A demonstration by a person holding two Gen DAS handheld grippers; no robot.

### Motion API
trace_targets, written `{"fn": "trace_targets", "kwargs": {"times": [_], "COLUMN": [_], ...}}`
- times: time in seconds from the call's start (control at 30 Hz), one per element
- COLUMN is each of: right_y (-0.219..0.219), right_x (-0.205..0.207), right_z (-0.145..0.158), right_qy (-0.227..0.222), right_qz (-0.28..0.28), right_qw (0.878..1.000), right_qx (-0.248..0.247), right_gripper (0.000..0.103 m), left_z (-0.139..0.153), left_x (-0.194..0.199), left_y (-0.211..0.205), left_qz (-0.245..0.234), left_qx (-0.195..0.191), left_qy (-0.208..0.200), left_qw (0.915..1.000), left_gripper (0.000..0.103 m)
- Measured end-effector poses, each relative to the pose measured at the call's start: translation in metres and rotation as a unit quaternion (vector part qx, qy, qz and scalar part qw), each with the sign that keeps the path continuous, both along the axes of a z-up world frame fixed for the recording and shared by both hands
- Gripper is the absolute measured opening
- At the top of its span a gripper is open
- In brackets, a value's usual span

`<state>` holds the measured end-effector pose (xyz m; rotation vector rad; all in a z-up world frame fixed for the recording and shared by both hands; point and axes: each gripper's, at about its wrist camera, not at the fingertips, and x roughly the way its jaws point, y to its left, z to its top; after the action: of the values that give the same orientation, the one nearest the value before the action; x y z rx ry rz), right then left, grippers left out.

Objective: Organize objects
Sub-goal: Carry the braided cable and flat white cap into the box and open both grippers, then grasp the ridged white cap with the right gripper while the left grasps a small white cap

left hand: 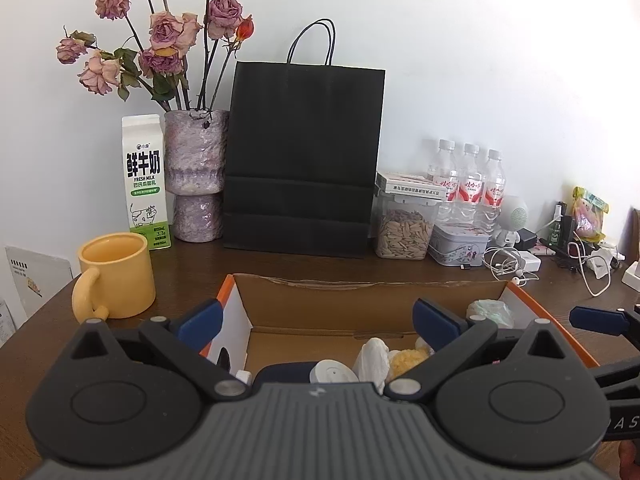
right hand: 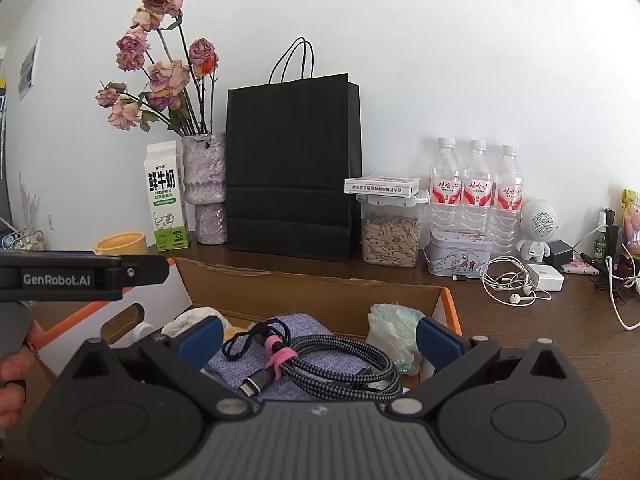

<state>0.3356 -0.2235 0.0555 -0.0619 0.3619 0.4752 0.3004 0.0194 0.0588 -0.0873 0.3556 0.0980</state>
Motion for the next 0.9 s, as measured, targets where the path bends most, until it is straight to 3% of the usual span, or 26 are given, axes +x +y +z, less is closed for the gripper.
{"fn": "trace_targets", "kwargs": {"times": [0.5,0.8,0.9], "right_y": [-0.008,-0.005,-0.002], "right_x": [-0.078,-0.116,-0.120], "right_z": [-0.003,-0.033,-0.045], "right_qy": [-0.007,0.047,0.072], "right_qz": [0.020,0.058,0.070], "right_qw": [0.999,0.995,0.992], "right_qx": [-0.025,-0.067,-0.079], "right_gripper": [0.103,0.102,0.094], "left_z": [0.000,-0.010,-0.016], "left_x": [-0.059,-0.099,-0.108], "left_y": [0.001,0.002,0.001], "left_qz": [-0.004,-0.011,-0.017], "left_qx": [0.004,0.008,0.009], "left_qy": [0.014,0.042,0.054], "left_qw": [0.9999,0.9990,0.9984], "left_gripper": [0.103,0.103,0.103]}}
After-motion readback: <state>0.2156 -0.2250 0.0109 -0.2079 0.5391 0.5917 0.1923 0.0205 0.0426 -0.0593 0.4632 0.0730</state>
